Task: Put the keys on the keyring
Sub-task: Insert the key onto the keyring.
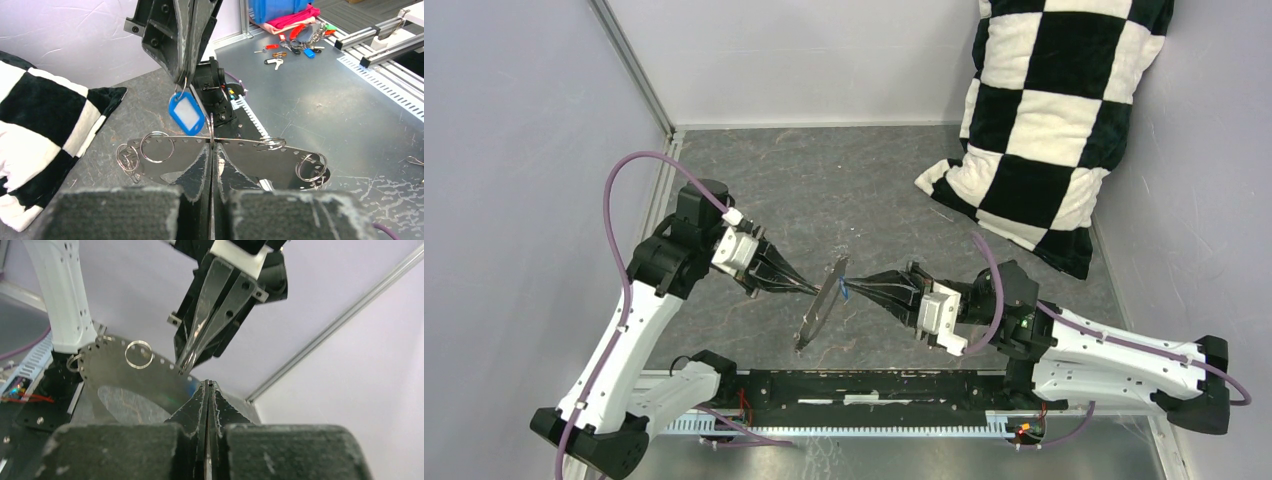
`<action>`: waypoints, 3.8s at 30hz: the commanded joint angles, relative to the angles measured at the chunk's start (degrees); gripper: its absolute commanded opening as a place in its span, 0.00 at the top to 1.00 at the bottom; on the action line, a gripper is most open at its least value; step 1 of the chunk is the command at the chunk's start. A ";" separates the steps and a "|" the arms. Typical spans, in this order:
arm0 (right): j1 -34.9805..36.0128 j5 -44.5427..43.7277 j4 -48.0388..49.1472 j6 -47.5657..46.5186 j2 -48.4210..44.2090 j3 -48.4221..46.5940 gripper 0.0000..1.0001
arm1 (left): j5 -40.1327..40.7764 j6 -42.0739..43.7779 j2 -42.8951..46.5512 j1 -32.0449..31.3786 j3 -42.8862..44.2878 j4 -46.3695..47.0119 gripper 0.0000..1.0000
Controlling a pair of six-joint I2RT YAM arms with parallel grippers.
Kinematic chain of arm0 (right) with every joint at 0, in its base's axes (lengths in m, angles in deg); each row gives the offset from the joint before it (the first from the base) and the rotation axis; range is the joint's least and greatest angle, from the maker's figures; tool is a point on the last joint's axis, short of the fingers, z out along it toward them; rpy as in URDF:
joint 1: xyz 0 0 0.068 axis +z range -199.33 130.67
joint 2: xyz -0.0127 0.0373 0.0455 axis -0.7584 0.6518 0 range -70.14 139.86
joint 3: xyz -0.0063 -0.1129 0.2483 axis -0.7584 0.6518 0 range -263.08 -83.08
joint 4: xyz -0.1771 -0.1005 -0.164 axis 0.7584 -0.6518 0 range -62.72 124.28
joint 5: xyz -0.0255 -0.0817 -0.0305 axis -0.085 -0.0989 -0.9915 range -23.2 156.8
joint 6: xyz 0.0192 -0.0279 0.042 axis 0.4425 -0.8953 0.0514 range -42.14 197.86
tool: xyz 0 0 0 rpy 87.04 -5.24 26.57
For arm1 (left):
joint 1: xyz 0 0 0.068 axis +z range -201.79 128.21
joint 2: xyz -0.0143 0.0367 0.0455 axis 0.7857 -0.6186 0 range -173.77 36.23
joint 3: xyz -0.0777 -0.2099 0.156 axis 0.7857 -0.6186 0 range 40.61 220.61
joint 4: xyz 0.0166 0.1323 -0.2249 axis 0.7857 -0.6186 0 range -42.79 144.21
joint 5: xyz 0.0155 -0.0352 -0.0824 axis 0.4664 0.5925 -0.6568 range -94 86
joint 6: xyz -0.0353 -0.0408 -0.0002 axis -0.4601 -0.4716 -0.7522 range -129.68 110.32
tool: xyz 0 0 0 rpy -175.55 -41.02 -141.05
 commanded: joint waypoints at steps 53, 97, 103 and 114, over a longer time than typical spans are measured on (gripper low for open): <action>0.95 3.46 11.77 8.80 5.91 -0.73 0.99 | -5.51 -3.96 2.86 -0.90 0.86 3.05 0.98; 1.92 1.66 10.39 9.41 6.72 -2.50 0.99 | -3.23 -6.57 4.40 -0.82 -0.36 5.37 0.98; 1.96 -0.56 9.78 9.18 6.17 -1.96 0.99 | -3.66 -6.51 4.40 -0.90 -0.33 5.44 0.98; 1.96 -0.23 8.15 9.53 5.67 -1.96 0.99 | -3.95 -6.35 4.53 -0.89 -0.36 5.44 0.98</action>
